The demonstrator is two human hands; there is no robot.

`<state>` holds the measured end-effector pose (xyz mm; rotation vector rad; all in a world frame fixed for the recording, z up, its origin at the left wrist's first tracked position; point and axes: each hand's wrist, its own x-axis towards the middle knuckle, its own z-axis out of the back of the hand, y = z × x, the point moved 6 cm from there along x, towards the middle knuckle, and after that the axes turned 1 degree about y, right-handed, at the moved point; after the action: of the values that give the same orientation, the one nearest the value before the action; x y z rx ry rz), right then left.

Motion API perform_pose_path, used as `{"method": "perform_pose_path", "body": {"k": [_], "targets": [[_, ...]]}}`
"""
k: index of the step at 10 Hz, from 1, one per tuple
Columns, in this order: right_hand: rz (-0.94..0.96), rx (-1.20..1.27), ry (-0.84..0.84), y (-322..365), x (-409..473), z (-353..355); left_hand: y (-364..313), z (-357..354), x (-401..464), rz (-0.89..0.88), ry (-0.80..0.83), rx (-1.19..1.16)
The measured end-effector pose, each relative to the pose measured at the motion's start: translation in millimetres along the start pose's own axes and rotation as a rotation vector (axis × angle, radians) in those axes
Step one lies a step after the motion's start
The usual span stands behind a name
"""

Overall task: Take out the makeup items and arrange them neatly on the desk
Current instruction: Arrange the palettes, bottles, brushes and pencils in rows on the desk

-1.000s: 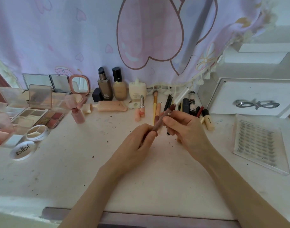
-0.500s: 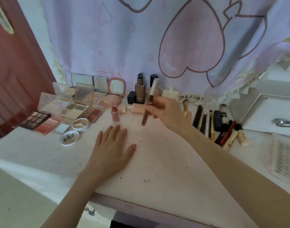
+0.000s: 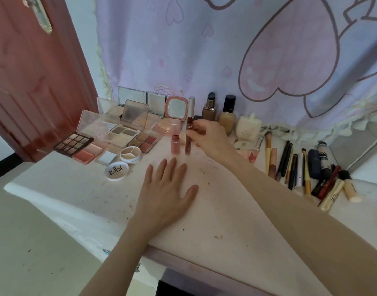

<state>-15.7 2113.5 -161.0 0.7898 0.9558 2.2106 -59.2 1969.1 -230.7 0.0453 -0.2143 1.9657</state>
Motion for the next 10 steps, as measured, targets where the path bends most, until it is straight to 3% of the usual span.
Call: {"method": "perform_pose_path", "body": {"k": [10], "targets": [[-0.059, -0.034, 0.074, -25.2, -16.4, -15.9, 2.5, -4.1, 1.7, 0.002, 0.023, -0.005]]}}
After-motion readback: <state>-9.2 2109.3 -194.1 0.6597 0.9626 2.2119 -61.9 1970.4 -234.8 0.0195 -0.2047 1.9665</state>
